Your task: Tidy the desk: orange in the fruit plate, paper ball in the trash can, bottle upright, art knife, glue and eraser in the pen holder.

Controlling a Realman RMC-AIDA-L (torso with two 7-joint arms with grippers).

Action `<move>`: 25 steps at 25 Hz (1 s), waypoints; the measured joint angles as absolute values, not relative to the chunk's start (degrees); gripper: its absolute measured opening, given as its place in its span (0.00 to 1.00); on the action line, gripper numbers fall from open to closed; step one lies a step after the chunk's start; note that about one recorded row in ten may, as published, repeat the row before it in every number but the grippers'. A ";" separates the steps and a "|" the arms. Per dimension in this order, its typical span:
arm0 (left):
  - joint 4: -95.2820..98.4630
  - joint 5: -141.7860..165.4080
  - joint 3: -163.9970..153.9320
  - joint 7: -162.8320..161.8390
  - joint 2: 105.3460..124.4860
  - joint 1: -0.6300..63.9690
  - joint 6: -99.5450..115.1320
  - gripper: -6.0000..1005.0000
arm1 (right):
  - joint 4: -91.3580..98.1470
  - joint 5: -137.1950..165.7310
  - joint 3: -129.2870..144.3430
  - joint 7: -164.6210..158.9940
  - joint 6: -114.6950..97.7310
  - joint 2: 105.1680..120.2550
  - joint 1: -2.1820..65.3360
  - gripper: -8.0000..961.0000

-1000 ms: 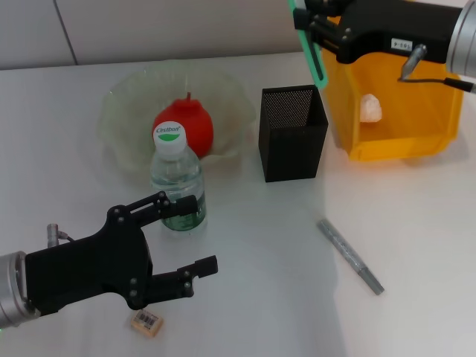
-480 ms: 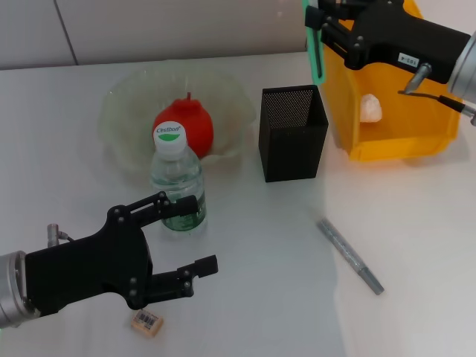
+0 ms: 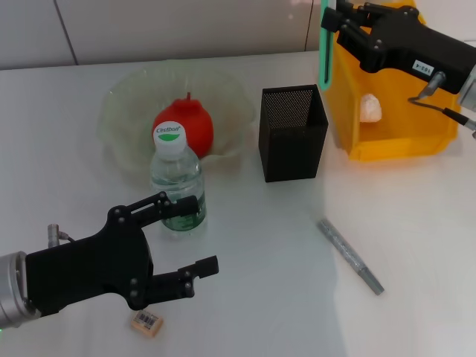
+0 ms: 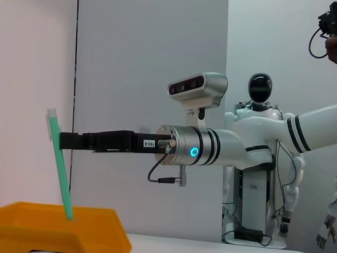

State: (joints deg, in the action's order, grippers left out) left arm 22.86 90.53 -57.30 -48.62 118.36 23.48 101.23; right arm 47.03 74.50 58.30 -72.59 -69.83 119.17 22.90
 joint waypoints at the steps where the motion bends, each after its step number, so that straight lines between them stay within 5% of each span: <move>1: 22.87 90.52 -57.30 -48.57 118.38 23.49 101.23 0.80 | 47.03 74.50 58.30 -72.59 -69.83 119.17 22.90 0.18; 25: 22.47 90.52 -57.39 -48.34 118.48 23.87 101.26 0.80 | 30.13 73.02 56.97 -54.76 -69.93 119.41 28.69 0.25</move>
